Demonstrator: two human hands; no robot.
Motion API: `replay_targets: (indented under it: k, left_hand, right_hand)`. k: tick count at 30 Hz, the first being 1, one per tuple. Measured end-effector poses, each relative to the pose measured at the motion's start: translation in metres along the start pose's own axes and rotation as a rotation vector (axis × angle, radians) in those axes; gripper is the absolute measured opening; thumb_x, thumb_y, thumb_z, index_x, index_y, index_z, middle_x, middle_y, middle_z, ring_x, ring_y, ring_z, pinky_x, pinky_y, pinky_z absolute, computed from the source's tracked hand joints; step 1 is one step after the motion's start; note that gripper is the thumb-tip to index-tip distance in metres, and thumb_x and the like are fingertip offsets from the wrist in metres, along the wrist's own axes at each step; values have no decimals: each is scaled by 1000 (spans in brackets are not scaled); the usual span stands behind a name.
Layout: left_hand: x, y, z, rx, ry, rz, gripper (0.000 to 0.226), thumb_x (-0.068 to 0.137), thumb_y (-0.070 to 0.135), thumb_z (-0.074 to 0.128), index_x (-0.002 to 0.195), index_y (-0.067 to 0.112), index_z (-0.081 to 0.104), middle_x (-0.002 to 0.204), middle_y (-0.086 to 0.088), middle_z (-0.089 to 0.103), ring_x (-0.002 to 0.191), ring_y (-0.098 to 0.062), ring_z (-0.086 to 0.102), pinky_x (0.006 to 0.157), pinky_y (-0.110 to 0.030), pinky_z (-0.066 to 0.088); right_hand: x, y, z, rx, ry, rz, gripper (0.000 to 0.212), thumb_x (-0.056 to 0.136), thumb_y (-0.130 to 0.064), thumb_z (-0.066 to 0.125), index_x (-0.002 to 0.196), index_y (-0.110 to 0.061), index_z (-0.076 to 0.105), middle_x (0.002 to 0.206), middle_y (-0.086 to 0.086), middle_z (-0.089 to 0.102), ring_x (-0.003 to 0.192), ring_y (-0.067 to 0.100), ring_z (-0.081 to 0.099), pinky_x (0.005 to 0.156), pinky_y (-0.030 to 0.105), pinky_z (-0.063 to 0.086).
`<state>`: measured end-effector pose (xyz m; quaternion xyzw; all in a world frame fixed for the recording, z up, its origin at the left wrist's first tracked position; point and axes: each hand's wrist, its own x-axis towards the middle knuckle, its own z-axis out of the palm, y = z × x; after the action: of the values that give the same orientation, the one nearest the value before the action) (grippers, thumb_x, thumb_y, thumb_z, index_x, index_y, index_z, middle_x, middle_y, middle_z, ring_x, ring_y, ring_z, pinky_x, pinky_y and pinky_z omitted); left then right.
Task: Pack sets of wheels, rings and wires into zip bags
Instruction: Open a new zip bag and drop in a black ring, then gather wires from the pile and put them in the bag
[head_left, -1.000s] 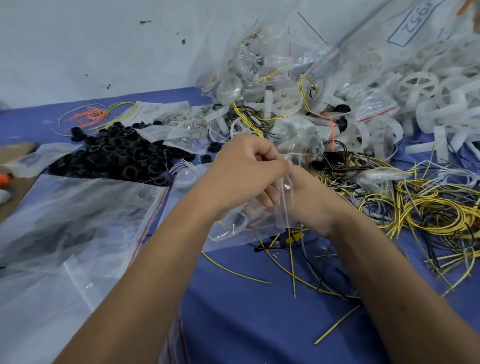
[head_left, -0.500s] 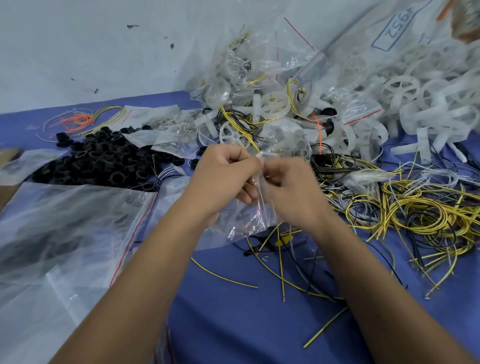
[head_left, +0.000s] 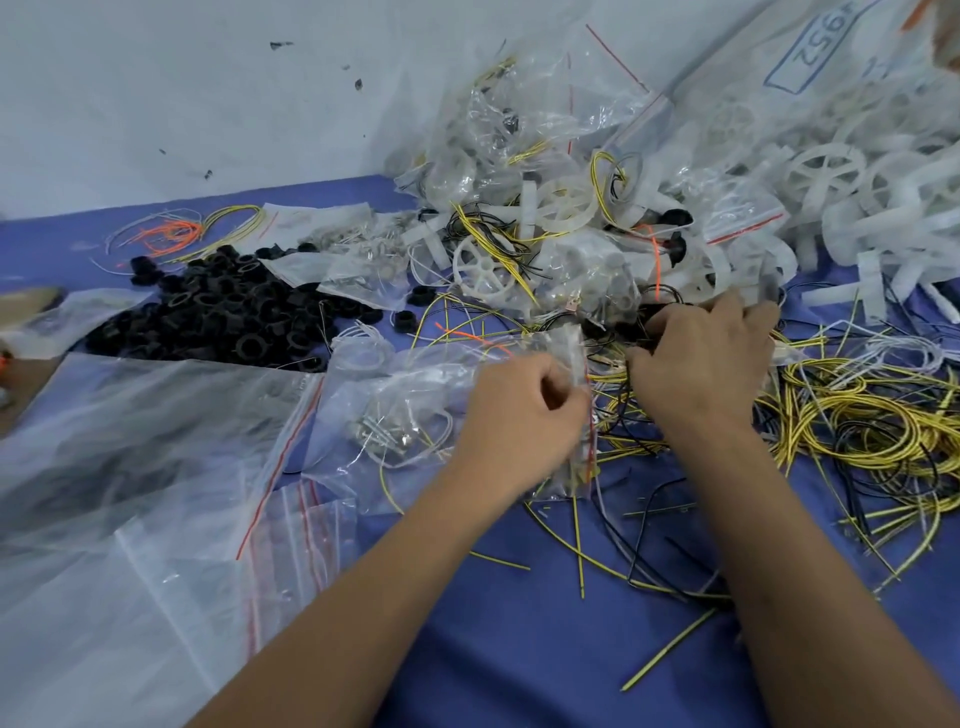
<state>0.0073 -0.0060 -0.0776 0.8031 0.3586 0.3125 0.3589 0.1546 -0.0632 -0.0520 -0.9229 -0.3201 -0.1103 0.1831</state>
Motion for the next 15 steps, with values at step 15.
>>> replay_targets:
  k: [15]
  left_hand:
    - [4,-10,-5,199,59,60,23,85,22,68,69,19,51,64,2,58,63,-18,56,60,-36,44]
  right_hand:
    - [1,-2,-6,437,333,-156,16,100,-21,59,104,-9,69,92,11,72,97,36,52,76,41,39]
